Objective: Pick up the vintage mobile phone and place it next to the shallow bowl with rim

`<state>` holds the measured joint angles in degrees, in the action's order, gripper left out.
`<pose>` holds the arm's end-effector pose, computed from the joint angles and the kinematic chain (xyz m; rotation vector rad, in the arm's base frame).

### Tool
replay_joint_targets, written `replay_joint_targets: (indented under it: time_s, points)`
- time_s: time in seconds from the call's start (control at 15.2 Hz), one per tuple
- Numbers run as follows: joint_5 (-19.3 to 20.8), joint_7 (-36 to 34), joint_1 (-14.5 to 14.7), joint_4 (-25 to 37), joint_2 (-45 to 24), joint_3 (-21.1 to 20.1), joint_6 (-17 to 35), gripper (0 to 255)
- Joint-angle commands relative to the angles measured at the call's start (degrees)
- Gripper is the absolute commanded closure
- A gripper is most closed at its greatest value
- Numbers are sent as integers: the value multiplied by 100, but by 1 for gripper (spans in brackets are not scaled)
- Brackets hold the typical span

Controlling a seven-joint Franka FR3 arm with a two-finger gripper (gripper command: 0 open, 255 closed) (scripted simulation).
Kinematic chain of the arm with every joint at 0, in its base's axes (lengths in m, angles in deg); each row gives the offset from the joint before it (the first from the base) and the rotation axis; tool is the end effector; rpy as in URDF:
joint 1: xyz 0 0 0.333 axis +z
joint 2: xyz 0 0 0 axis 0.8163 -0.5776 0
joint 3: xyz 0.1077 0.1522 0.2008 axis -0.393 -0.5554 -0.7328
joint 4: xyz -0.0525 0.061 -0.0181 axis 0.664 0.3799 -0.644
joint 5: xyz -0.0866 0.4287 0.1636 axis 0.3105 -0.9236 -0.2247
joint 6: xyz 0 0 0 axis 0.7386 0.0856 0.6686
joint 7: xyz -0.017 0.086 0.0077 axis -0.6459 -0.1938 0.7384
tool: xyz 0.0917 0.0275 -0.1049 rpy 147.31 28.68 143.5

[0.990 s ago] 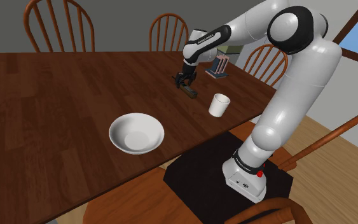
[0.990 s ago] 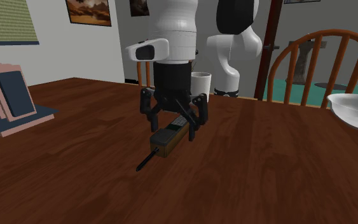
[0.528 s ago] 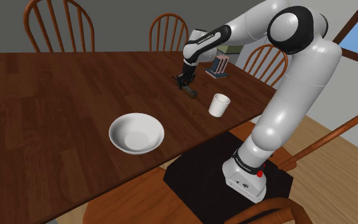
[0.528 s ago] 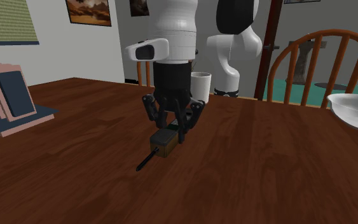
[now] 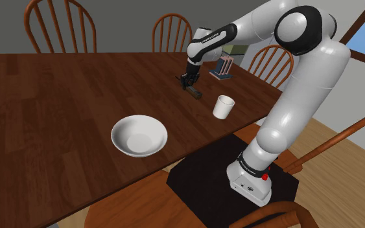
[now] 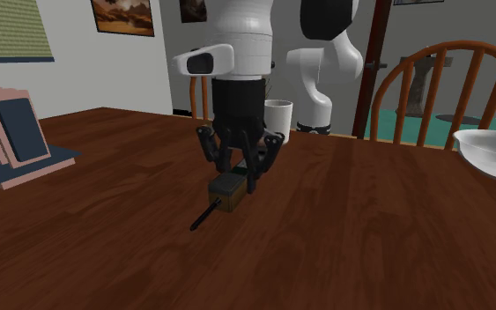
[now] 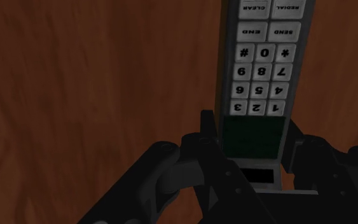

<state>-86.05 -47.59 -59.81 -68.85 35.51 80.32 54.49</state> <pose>0.5843 -0.1489 0.2056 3.1228 -0.2678 0.0349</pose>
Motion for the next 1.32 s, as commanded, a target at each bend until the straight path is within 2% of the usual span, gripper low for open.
replay_joint_targets:
  time_s: [0.0, 1.25]
  points:
    - [25, -17, 4, 49, 101, 4, -148, 255]
    - [162, -111, 23, 796, 764, 7, -1549, 255]
